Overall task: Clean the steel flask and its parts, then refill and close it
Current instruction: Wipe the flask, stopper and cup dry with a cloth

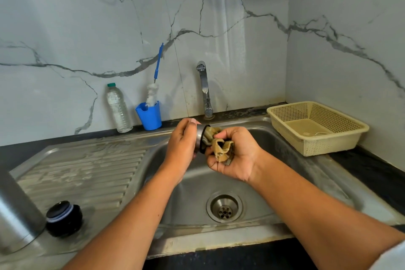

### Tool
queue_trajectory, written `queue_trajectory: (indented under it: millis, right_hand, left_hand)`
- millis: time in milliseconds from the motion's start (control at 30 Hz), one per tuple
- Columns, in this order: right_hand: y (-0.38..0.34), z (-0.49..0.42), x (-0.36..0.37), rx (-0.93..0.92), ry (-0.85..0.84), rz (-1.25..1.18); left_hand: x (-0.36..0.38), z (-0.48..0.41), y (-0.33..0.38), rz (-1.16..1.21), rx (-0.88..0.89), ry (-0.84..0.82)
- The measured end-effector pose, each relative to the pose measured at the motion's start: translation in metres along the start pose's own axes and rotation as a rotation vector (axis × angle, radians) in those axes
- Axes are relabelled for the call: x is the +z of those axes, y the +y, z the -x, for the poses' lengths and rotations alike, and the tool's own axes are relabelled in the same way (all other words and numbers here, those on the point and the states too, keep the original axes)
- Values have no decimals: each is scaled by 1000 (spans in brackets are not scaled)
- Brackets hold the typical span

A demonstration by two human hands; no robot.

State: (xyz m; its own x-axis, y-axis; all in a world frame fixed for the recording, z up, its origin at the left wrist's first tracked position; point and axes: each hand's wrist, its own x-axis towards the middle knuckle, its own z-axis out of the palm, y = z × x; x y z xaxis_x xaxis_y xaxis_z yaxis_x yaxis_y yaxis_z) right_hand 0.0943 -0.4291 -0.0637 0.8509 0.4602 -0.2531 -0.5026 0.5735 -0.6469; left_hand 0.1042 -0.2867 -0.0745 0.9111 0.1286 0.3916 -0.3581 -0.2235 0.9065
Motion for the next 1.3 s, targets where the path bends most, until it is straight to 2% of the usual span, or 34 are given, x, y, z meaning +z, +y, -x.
queue_trajectory:
  millis: [233, 433, 633, 800, 867, 1033, 1300]
  right_hand:
    - [-1, -5, 0, -104, 56, -13]
    - [-12, -8, -9, -250, 107, 21]
    - [-11, -10, -9, -411, 138, 371]
    - [0, 12, -3, -463, 73, 617]
    - [5, 20, 6, -498, 60, 663]
    - [14, 26, 33, -542, 48, 858]
    - [41, 23, 78, -626, 76, 1162]
  left_hand:
    - [-8, -5, -4, 90, -44, 80]
    - [-22, -12, -11, 317, -163, 83]
    - [-30, -5, -11, 380, -188, -26]
    - [-35, 8, 9, 364, -198, -7]
    - [-39, 14, 18, 305, -183, 29]
    - [-74, 42, 25, -49, -125, 115]
    - [-167, 89, 8, -487, -198, 214]
